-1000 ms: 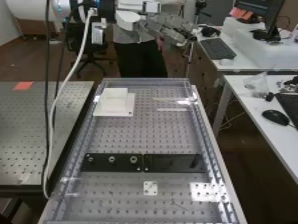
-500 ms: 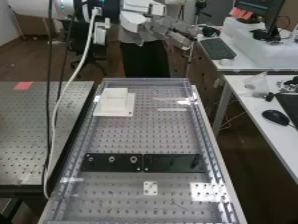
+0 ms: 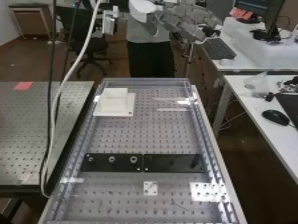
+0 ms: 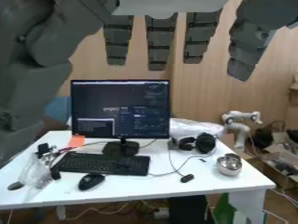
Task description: Grab the chopstick and place it in the clear container
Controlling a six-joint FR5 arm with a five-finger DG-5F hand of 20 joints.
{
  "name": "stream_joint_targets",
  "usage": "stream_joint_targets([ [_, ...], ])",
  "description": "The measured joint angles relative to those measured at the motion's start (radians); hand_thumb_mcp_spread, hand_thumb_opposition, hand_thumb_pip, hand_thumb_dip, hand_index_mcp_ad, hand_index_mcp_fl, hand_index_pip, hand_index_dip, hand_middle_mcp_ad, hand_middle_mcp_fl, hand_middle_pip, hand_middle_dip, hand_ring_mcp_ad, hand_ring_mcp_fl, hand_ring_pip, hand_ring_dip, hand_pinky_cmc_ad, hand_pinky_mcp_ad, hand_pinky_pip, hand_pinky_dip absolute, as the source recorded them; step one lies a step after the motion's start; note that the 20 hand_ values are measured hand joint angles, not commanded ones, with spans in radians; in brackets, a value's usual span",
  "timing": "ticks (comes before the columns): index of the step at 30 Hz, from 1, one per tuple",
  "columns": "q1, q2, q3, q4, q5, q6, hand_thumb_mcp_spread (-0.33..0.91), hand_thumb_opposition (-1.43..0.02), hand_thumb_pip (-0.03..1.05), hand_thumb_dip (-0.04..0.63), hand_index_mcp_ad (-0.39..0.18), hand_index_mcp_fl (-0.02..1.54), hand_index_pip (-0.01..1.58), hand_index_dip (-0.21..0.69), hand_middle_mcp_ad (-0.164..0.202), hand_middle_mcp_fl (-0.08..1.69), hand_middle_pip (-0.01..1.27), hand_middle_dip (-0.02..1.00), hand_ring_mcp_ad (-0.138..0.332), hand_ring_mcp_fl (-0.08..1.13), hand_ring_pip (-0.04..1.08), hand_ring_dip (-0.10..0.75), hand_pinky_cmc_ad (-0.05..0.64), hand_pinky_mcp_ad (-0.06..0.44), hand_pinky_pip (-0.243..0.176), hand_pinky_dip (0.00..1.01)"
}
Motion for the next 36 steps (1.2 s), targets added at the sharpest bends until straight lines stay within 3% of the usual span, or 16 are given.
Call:
stream_joint_targets([
  [13, 0.038, -0.032, 0.028, 0.004, 0.092, 0.042, 0.15, -0.71, 0.44, 0.019, -0.19, 0.09, 0.08, 0.164, 0.038, 0.08, 0.14, 0.2, 0.131, 0.02, 0.09, 0.096, 0.524, 0.393, -0.138, 0.16],
  [36, 0.058, -0.036, 0.046, -0.014, 0.108, 0.07, 0.15, -0.71, 0.43, 0.023, -0.188, 0.09, 0.08, 0.157, 0.04, 0.08, 0.14, 0.2, 0.131, 0.02, 0.09, 0.096, 0.525, 0.393, -0.138, 0.16],
])
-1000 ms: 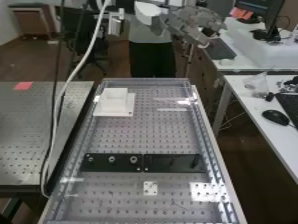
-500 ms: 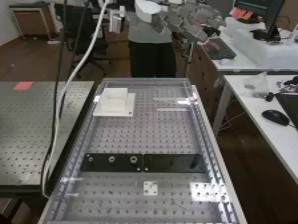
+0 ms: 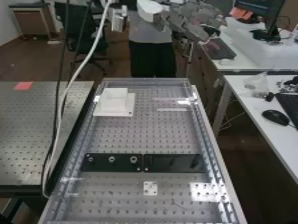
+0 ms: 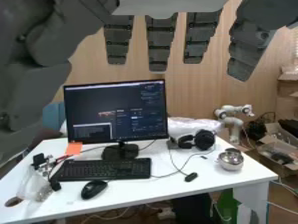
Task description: Grab the chopstick and place it in the clear container
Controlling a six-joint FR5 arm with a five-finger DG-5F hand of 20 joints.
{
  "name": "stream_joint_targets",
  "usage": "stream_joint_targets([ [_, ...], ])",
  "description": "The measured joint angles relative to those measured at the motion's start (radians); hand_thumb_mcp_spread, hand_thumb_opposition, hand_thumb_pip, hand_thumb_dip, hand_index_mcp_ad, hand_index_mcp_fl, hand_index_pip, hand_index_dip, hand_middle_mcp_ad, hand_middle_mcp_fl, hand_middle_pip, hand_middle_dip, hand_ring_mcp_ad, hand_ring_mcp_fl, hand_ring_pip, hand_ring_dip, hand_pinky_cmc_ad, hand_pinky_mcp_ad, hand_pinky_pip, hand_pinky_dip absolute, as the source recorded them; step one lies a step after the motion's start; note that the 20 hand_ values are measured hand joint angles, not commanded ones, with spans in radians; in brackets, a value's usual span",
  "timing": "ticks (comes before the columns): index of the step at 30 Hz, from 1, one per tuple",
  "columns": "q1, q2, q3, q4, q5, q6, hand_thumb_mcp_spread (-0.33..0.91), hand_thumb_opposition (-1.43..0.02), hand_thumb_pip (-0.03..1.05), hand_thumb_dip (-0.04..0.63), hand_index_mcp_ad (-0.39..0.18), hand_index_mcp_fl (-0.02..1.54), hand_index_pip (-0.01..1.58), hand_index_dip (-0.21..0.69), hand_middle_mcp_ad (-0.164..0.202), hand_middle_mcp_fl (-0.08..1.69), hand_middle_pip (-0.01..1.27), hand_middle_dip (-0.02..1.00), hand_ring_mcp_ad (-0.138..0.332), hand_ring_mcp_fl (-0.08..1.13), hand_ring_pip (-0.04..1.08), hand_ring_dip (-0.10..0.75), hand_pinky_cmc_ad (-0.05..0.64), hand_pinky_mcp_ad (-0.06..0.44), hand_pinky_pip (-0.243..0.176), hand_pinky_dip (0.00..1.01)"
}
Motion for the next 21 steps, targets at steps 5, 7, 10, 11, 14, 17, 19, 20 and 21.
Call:
stream_joint_targets([
  [5, 0.001, -0.002, 0.002, -0.002, 0.004, -0.007, 0.15, -0.71, 0.43, 0.023, -0.188, 0.09, 0.08, 0.157, 0.04, 0.08, 0.14, 0.2, 0.131, 0.02, 0.09, 0.096, 0.543, 0.393, -0.138, 0.16],
  [7, 0.0, -0.002, 0.002, -0.002, 0.001, -0.007, 0.15, -0.71, 0.43, 0.023, -0.188, 0.09, 0.08, 0.157, 0.04, 0.08, 0.14, 0.2, 0.131, 0.02, 0.09, 0.096, 0.543, 0.393, -0.138, 0.16],
  [10, -0.002, -0.001, 0.002, -0.002, -0.013, -0.009, 0.15, -0.71, 0.43, 0.023, -0.194, 0.09, 0.08, 0.157, 0.037, 0.08, 0.14, 0.2, 0.131, 0.02, 0.09, 0.096, 0.543, 0.393, -0.138, 0.16],
  [11, -0.002, -0.001, 0.002, -0.002, -0.014, -0.01, 0.15, -0.71, 0.43, 0.023, -0.188, 0.09, 0.08, 0.157, 0.04, 0.08, 0.14, 0.2, 0.131, 0.02, 0.09, 0.096, 0.543, 0.393, -0.138, 0.16],
  [14, -0.002, 0.0, 0.002, -0.002, -0.014, -0.012, 0.15, -0.71, 0.43, 0.023, -0.188, 0.09, 0.08, 0.157, 0.042, 0.08, 0.14, 0.19, 0.131, 0.02, 0.09, 0.098, 0.543, 0.393, -0.138, 0.16],
  [17, -0.002, 0.0, 0.005, -0.004, -0.013, -0.015, 0.15, -0.71, 0.43, 0.023, -0.188, 0.09, 0.08, 0.157, 0.042, 0.08, 0.14, 0.19, 0.131, 0.02, 0.09, 0.094, 0.543, 0.393, -0.138, 0.16],
  [19, -0.001, -0.001, 0.007, -0.006, -0.013, -0.015, 0.15, -0.71, 0.43, 0.023, -0.188, 0.09, 0.08, 0.157, 0.042, 0.08, 0.14, 0.19, 0.131, 0.02, 0.09, 0.094, 0.543, 0.393, -0.138, 0.16],
  [20, -0.001, -0.001, 0.008, -0.006, -0.012, -0.016, 0.15, -0.71, 0.43, 0.023, -0.188, 0.09, 0.08, 0.157, 0.042, 0.08, 0.14, 0.19, 0.131, 0.02, 0.09, 0.094, 0.543, 0.393, -0.138, 0.16],
  [21, -0.001, -0.001, 0.009, -0.006, -0.012, -0.017, 0.15, -0.71, 0.43, 0.023, -0.188, 0.09, 0.08, 0.157, 0.042, 0.08, 0.14, 0.19, 0.131, 0.02, 0.09, 0.094, 0.543, 0.393, -0.138, 0.16],
])
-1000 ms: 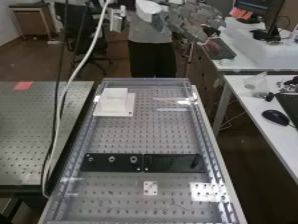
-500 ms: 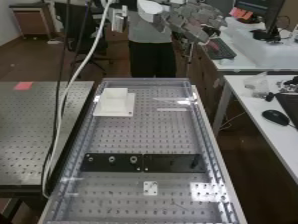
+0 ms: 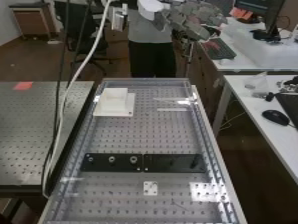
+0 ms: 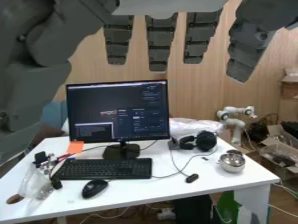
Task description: Grab the chopstick and place it in the clear container
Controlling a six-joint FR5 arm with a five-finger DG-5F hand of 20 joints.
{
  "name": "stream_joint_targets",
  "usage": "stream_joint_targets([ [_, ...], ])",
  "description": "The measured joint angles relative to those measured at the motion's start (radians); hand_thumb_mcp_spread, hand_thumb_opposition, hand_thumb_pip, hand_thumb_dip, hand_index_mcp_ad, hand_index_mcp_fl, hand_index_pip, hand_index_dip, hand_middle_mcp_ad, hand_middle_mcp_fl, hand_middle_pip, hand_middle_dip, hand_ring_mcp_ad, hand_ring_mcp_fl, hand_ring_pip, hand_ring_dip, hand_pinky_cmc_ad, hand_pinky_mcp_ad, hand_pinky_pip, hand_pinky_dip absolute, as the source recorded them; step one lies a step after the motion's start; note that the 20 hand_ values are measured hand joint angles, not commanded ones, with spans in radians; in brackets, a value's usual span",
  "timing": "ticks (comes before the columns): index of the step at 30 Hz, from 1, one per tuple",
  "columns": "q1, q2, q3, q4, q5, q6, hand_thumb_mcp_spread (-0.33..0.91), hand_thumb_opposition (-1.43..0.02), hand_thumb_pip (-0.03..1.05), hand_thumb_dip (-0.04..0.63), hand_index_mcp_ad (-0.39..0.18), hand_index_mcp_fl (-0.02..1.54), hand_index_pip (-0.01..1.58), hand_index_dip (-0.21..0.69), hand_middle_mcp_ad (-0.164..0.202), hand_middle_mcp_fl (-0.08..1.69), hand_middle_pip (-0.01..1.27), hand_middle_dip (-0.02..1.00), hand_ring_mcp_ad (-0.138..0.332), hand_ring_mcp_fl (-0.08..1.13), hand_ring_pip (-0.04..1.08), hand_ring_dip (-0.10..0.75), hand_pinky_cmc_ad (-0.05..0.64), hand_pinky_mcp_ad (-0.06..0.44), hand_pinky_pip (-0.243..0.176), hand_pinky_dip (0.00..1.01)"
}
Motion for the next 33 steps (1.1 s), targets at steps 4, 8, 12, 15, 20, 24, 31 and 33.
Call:
stream_joint_targets([
  [4, 0.001, -0.001, 0.002, 0.0, 0.001, -0.001, 0.14, -0.71, 0.43, 0.023, -0.188, 0.09, 0.08, 0.157, 0.042, 0.08, 0.14, 0.19, 0.131, 0.02, 0.09, 0.094, 0.543, 0.393, -0.138, 0.16],
  [8, 0.002, -0.002, 0.002, 0.003, 0.001, -0.002, 0.15, -0.73, 0.43, 0.023, -0.188, 0.09, 0.08, 0.157, 0.042, 0.08, 0.14, 0.19, 0.131, 0.02, 0.09, 0.086, 0.543, 0.393, -0.138, 0.16],
  [12, 0.002, -0.002, 0.001, 0.005, 0.001, -0.002, 0.15, -0.73, 0.43, 0.023, -0.188, 0.09, 0.08, 0.157, 0.042, 0.08, 0.14, 0.19, 0.131, 0.02, 0.09, 0.087, 0.543, 0.393, -0.138, 0.16],
  [15, 0.002, -0.002, -0.001, 0.006, 0.002, -0.002, 0.15, -0.73, 0.43, 0.023, -0.188, 0.09, 0.08, 0.157, 0.042, 0.08, 0.14, 0.19, 0.131, 0.02, 0.09, 0.087, 0.543, 0.393, -0.14, 0.16],
  [20, 0.005, -0.001, -0.004, 0.011, 0.004, -0.005, 0.15, -0.73, 0.43, 0.023, -0.188, 0.09, 0.08, 0.157, 0.042, 0.08, 0.14, 0.19, 0.131, 0.02, 0.09, 0.087, 0.543, 0.393, -0.138, 0.16],
  [24, 0.007, 0.0, -0.004, 0.013, 0.006, -0.008, 0.15, -0.73, 0.43, 0.023, -0.188, 0.09, 0.08, 0.157, 0.042, 0.08, 0.14, 0.19, 0.131, 0.02, 0.09, 0.087, 0.543, 0.393, -0.14, 0.16],
  [31, 0.011, 0.002, -0.004, 0.01, 0.01, -0.008, 0.15, -0.73, 0.43, 0.023, -0.188, 0.09, 0.08, 0.157, 0.042, 0.08, 0.14, 0.19, 0.131, 0.02, 0.09, 0.087, 0.543, 0.393, -0.138, 0.16],
  [33, 0.012, 0.003, -0.004, 0.01, 0.011, -0.008, 0.15, -0.73, 0.43, 0.023, -0.188, 0.09, 0.08, 0.157, 0.042, 0.08, 0.14, 0.19, 0.131, 0.02, 0.09, 0.087, 0.543, 0.393, -0.138, 0.16],
])
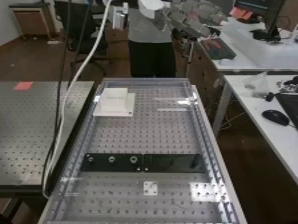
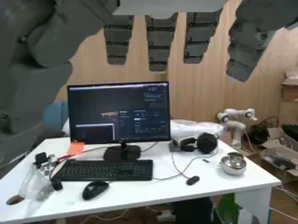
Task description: Grab the chopstick and place it in the clear container
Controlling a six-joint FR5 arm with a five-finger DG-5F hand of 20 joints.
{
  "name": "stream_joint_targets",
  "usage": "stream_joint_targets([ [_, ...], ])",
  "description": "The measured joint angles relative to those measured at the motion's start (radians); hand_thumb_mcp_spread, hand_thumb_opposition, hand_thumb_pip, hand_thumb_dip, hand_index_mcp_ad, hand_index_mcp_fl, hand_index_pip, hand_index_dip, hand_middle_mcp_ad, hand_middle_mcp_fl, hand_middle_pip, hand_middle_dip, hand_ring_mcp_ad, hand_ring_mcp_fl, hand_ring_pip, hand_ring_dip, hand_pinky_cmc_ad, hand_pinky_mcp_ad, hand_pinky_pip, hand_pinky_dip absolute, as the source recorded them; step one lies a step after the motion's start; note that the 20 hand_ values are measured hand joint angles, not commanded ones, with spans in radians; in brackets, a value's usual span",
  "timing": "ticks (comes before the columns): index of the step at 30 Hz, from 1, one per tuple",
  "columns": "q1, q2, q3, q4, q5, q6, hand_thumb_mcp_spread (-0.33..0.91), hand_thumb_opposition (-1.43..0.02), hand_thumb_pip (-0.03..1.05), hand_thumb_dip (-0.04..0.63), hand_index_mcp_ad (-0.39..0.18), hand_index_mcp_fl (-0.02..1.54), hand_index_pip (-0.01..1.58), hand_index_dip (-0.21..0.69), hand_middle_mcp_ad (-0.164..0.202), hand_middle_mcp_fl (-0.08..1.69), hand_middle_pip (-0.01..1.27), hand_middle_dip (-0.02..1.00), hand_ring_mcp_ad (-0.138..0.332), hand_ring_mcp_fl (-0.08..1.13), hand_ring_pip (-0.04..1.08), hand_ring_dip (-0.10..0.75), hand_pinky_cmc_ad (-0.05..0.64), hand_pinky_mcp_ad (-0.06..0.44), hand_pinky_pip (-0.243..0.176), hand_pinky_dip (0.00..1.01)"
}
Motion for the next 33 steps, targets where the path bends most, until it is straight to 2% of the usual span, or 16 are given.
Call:
stream_joint_targets([
  [33, 0.006, 0.014, -0.01, 0.012, 0.002, -0.014, 0.16, -0.73, 0.43, 0.023, -0.187, 0.09, 0.09, 0.157, 0.047, 0.08, 0.14, 0.19, 0.134, 0.02, 0.09, 0.087, 0.541, 0.393, -0.14, 0.16],
])
